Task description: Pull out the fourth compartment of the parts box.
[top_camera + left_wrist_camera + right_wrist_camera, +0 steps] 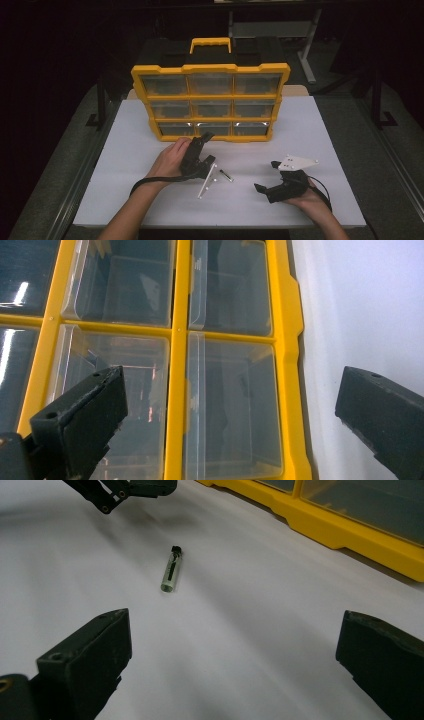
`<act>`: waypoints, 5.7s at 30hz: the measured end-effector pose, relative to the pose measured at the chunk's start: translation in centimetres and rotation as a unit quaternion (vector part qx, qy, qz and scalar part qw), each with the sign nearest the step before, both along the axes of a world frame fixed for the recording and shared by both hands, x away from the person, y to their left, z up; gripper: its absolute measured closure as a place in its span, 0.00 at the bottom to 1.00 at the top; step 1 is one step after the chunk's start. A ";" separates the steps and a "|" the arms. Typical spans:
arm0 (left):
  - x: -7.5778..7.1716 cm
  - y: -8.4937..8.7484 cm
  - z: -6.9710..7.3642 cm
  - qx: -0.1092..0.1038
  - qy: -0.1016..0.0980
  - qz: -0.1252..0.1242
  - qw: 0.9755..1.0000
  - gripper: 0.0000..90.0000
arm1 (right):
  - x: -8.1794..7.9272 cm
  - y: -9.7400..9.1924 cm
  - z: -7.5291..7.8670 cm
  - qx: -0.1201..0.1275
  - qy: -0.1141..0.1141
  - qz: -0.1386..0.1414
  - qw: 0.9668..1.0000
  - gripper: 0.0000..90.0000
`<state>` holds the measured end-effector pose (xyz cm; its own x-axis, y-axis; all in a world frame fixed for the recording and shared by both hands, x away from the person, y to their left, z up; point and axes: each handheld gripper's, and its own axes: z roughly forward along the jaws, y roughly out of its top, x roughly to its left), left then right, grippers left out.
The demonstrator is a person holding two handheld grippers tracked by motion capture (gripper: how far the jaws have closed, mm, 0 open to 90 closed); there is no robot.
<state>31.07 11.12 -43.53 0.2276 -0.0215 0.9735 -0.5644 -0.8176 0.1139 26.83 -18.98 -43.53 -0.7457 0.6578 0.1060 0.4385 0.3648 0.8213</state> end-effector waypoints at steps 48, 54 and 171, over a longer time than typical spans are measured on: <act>1.4 3.8 1.4 -0.010 -0.031 0.049 0.998 0.01 | 0.0 -0.1 0.0 0.003 0.000 -0.003 1.000 0.01; 1.6 4.4 1.5 -0.005 -0.036 0.059 0.998 0.01 | 0.0 -0.1 0.0 0.003 0.000 -0.003 1.000 0.01; 4.2 9.2 6.9 0.003 -0.103 0.142 0.984 0.44 | 0.1 -0.1 0.0 0.004 0.000 -0.005 1.000 0.01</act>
<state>35.27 20.30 -36.67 0.0219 0.0094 0.9997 -0.3239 -0.9460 0.0160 26.94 -19.13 -43.55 -0.7394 0.6640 0.1109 0.4421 0.3548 0.8238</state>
